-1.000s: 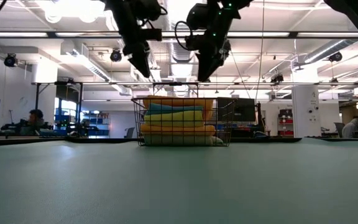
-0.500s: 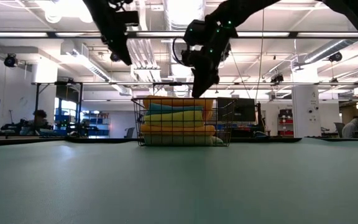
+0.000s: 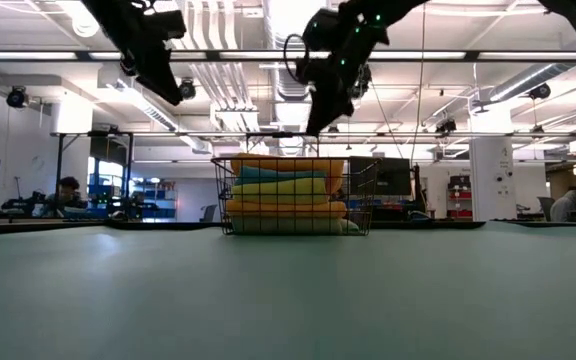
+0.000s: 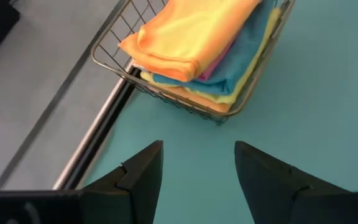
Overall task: Fold microfiber towels
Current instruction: Return to Home Position
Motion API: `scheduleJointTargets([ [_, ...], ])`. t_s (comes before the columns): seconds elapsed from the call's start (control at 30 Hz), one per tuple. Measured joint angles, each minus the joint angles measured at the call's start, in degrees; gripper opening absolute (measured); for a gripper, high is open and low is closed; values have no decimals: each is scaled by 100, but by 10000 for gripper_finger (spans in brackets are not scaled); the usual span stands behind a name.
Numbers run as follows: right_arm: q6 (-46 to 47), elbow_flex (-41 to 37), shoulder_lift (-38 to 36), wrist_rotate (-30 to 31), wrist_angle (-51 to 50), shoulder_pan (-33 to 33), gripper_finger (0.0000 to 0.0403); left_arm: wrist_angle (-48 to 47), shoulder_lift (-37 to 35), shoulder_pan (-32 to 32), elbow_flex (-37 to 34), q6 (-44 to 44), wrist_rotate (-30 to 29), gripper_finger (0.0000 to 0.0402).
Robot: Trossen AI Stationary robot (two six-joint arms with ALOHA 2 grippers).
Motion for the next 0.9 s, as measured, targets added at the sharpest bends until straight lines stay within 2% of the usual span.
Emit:
scheduleJointTargets([
  [0.3,65,159,-603,2,44,121,68,875,-1075,-467,-1204,-779,5,182],
  [0.47,264,159,-702,11,37,426,63,1482,-1666,-808,-1892,-1240,78,170],
  [0.6,467,159,-716,-6,182,738,55,1610,-2050,-1066,-2250,-1424,143,126],
  [0.8,999,159,-723,53,477,1122,45,1605,-2599,-1323,-2527,-1573,185,24],
  [0.9,1310,159,-741,270,471,1287,43,1622,-2861,-1424,-2629,-1587,238,7],
])
